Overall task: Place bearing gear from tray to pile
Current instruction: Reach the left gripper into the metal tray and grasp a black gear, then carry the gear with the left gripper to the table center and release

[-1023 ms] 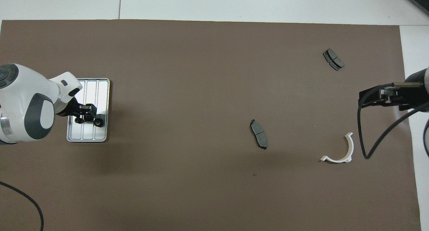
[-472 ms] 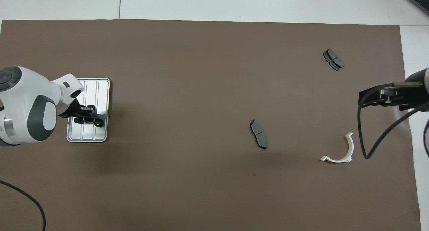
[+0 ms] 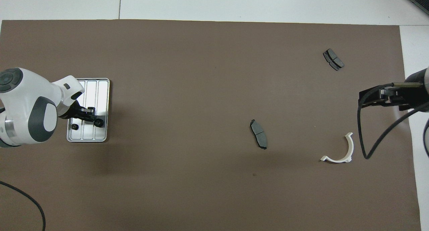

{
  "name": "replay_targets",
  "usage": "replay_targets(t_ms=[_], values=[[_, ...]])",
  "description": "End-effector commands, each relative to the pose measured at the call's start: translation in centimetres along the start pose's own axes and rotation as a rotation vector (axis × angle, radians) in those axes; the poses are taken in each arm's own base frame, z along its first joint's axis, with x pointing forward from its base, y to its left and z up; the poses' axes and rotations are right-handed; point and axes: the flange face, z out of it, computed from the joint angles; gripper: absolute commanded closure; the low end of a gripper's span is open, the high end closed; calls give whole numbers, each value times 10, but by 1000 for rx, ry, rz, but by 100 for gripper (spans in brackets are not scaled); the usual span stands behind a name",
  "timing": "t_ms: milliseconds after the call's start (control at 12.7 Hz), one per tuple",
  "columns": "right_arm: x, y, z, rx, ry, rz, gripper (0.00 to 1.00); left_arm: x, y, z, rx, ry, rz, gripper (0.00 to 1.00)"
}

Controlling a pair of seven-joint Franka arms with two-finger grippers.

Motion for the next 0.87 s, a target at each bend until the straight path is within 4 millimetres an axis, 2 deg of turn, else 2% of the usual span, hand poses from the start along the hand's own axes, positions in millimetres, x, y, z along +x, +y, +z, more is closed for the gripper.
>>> replay_targets(t_ms=[0,157,394,472,630,787], values=[[-6,1,-1,15,11,13,0,-2,-1,-1,11,-5,15,88],[-5,2,0,15,9,14,0,8,2,-26,10,-18,18,98],[-6,-1,-1,15,11,7,0,19,10,-56,6,-10,18,100],[-6,-1,-1,15,11,7,0,23,20,-64,5,9,10,100],[-6,-3,-2,15,14,11,0,32,63,-70,13,40,-52,100],[-7,-3,-1,14,7,7,0,32,109,-69,16,53,-92,100]])
